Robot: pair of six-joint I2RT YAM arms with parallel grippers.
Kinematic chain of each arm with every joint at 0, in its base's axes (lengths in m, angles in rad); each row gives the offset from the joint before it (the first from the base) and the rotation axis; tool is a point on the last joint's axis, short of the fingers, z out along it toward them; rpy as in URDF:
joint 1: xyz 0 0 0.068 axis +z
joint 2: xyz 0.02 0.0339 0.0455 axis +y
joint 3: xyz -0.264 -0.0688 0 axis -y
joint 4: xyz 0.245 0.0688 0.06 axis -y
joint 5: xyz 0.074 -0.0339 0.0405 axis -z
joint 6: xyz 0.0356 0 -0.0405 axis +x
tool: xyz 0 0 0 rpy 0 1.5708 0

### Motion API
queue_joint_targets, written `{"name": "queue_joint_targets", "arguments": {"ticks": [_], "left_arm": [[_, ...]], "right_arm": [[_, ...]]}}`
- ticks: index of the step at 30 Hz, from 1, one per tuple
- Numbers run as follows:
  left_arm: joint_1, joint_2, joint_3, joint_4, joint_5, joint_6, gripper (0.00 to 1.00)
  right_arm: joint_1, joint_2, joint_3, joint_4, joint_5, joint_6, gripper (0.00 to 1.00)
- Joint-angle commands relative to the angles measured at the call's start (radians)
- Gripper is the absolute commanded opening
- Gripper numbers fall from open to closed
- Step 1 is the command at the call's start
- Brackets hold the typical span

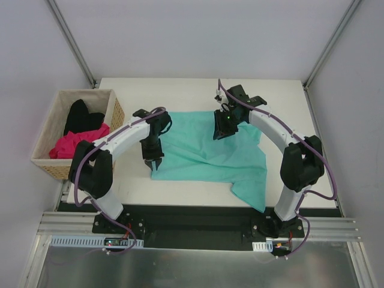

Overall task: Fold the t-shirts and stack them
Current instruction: Flatten out the tshirt

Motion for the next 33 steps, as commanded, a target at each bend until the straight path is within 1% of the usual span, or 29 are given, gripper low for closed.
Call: {"name": "queue_joint_targets", "arguments": {"ticks": [1,5,11,15,18,21,23,25,26,27,29,33], "left_arm": [[-0.009,0.051,0.091,-0.031,-0.02,0.013,0.19],[-0.012,0.134,0.126,-0.02,-0.025,0.031,0.19],[-0.012,0.192,0.122,0.055,0.003,0.043,0.19],[-0.01,0.243,0.191,0.069,0.004,0.057,0.19],[-0.01,0.289,0.218,0.073,0.052,0.066,0.19],[-0.012,0.305,0.202,0.078,0.067,0.076,0.18],[-0.012,0.295,0.185,0.08,0.067,0.079,0.16],[-0.012,0.286,0.159,0.086,0.067,0.08,0.11],[-0.012,0.28,0.151,0.089,0.069,0.08,0.08],[-0.012,0.276,0.14,0.092,0.069,0.08,0.0],[-0.012,0.262,0.133,0.092,0.07,0.074,0.0],[-0.012,0.225,0.114,0.09,0.072,0.057,0.0]], "right_arm": [[-0.01,-0.044,0.027,-0.005,-0.012,-0.013,0.28],[-0.011,-0.047,0.026,-0.016,-0.005,-0.017,0.28],[-0.019,-0.059,0.027,-0.037,0.011,-0.024,0.28],[-0.031,-0.06,0.031,-0.043,0.017,-0.026,0.28],[-0.037,-0.053,0.04,-0.048,0.021,-0.029,0.28],[-0.045,-0.036,0.057,-0.046,0.023,-0.027,0.28],[-0.053,-0.019,0.07,-0.045,0.012,-0.024,0.28],[-0.053,0.021,0.104,-0.046,-0.008,-0.02,0.25],[-0.054,0.036,0.116,-0.043,-0.017,-0.017,0.17],[-0.054,0.071,0.127,-0.04,-0.031,-0.009,0.11],[-0.053,0.111,0.159,-0.034,-0.064,0.003,0.01],[-0.056,0.186,0.192,-0.014,-0.118,0.031,0.01]]}}
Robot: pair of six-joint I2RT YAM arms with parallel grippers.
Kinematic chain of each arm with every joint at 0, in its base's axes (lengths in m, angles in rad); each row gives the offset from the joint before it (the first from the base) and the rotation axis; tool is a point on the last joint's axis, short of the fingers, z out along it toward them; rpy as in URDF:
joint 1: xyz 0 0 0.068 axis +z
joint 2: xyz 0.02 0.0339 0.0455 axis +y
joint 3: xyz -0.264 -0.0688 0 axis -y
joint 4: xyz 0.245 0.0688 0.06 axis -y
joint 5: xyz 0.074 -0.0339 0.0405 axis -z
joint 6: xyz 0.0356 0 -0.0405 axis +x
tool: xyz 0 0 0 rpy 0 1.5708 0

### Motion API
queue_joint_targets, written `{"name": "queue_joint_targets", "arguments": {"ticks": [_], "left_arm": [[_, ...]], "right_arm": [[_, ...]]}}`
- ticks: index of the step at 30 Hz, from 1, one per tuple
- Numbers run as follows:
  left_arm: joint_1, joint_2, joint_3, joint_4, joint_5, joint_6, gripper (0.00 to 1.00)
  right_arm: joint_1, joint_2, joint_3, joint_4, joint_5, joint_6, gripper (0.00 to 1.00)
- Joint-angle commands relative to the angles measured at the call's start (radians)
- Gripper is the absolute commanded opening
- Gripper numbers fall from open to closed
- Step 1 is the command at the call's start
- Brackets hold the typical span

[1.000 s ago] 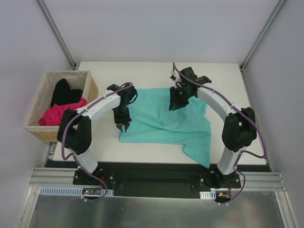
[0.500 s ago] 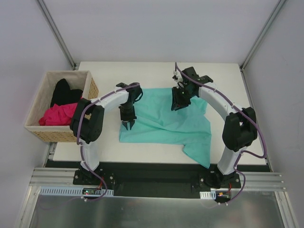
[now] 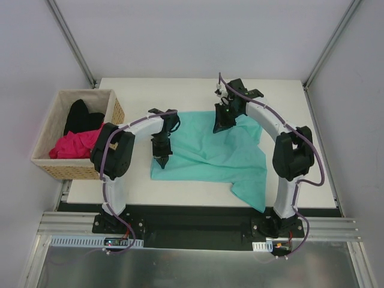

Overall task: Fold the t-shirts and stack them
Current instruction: Flatten out the tshirt

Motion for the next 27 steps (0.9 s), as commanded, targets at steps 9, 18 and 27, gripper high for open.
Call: {"name": "queue_joint_targets", "arguments": {"ticks": [9,18,27], "left_arm": [[-0.012,-0.177,-0.101,-0.024,0.031,-0.059,0.0],[-0.012,-0.209,-0.119,-0.03,0.035,-0.071,0.0],[-0.01,-0.244,-0.032,-0.039,0.032,-0.048,0.0]], "right_arm": [[-0.016,0.165,0.047,0.089,-0.192,0.107,0.01],[-0.026,0.225,0.033,0.138,-0.235,0.153,0.01],[-0.047,0.277,0.039,0.163,-0.249,0.175,0.01]]}}
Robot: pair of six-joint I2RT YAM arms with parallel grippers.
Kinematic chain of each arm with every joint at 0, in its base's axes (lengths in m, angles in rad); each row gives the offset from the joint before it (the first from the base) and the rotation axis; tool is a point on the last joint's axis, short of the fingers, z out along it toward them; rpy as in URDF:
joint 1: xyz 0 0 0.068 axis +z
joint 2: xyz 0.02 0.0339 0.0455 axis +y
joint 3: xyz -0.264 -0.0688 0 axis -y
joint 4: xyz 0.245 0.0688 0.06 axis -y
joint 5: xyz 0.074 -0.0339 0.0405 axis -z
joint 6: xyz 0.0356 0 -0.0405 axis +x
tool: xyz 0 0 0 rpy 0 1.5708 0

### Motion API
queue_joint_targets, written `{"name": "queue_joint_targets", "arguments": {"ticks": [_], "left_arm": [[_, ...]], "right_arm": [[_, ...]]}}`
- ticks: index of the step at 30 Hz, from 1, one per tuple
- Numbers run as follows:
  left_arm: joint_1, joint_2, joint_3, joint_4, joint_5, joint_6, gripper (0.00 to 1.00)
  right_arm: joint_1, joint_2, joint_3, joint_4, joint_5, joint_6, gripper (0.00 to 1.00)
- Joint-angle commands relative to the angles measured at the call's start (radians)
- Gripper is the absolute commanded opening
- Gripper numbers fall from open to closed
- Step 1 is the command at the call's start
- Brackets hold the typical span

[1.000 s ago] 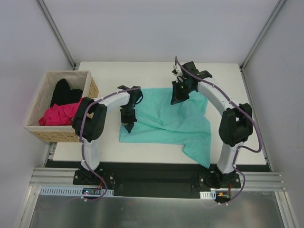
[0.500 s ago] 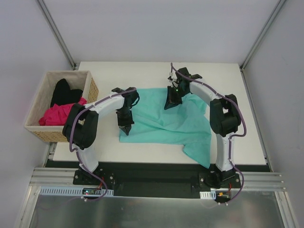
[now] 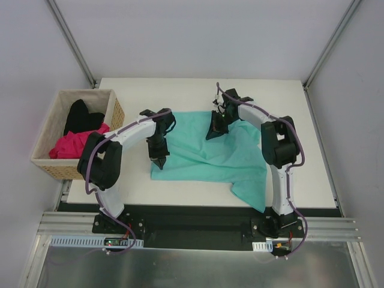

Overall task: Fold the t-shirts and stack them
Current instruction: Flatten out the tshirt

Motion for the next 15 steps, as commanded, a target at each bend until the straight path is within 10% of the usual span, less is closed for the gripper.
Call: {"name": "queue_joint_targets", "arguments": {"ticks": [1,15], "left_arm": [[-0.009,-0.087,0.082,-0.033,0.002,0.007,0.0],[0.06,-0.178,0.197,-0.092,-0.025,0.029,0.0]], "right_arm": [[-0.018,0.021,0.024,0.028,-0.039,0.027,0.01],[-0.078,0.162,0.168,0.022,-0.066,0.089,0.01]]}}
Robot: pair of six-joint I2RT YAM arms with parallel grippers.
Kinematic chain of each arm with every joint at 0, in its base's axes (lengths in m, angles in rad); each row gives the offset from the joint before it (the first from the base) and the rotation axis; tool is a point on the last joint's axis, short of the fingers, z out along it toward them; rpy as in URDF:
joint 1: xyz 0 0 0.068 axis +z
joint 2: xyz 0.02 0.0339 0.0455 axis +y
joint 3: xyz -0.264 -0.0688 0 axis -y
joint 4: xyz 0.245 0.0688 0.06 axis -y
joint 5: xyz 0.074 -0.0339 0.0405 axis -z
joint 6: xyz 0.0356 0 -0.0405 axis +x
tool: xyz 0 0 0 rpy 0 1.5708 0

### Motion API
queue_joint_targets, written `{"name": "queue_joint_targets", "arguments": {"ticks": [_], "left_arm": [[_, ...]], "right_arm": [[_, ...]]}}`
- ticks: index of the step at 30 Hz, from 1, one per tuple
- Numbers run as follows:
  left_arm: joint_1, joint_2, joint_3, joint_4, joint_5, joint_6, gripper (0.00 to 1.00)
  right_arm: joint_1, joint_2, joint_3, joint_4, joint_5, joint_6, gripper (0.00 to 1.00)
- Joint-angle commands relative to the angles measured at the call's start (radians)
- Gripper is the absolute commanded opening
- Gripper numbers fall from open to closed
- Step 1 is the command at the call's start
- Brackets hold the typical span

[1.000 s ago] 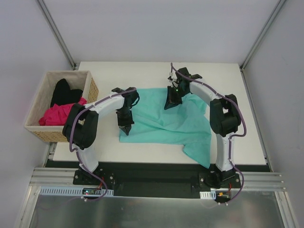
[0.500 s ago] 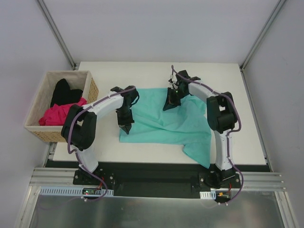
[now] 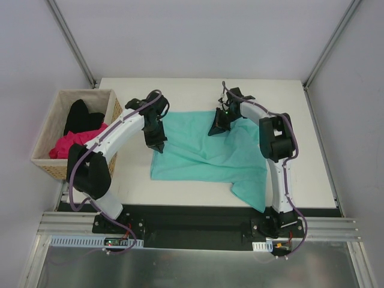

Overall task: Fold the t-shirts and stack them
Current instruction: Flatten out the tshirt

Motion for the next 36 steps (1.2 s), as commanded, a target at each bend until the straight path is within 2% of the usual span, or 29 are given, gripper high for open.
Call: {"name": "queue_joint_targets", "arguments": {"ticks": [1,11,24,29,31,32,36], "left_arm": [[0.026,-0.052,0.042,-0.065,-0.024,0.024,0.0],[0.049,-0.1,0.032,-0.094,-0.052,0.012,0.0],[0.078,-0.201,-0.061,-0.109,-0.067,-0.032,0.0],[0.081,-0.193,-0.061,-0.113,-0.066,-0.028,0.0],[0.081,-0.183,-0.054,-0.109,-0.067,-0.023,0.0],[0.081,-0.172,-0.053,-0.106,-0.066,-0.019,0.0],[0.081,-0.135,-0.03,-0.083,-0.054,0.009,0.0]], "right_arm": [[-0.016,0.03,0.079,0.006,-0.039,0.036,0.01],[-0.045,0.106,0.158,0.009,-0.067,0.08,0.01],[-0.122,0.204,0.317,0.018,-0.093,0.16,0.01],[-0.14,0.192,0.328,0.049,-0.131,0.184,0.01],[-0.142,0.141,0.313,0.051,-0.133,0.161,0.06],[-0.142,0.118,0.305,0.049,-0.114,0.149,0.18],[-0.142,-0.023,0.273,0.034,-0.042,0.085,0.39]]}}
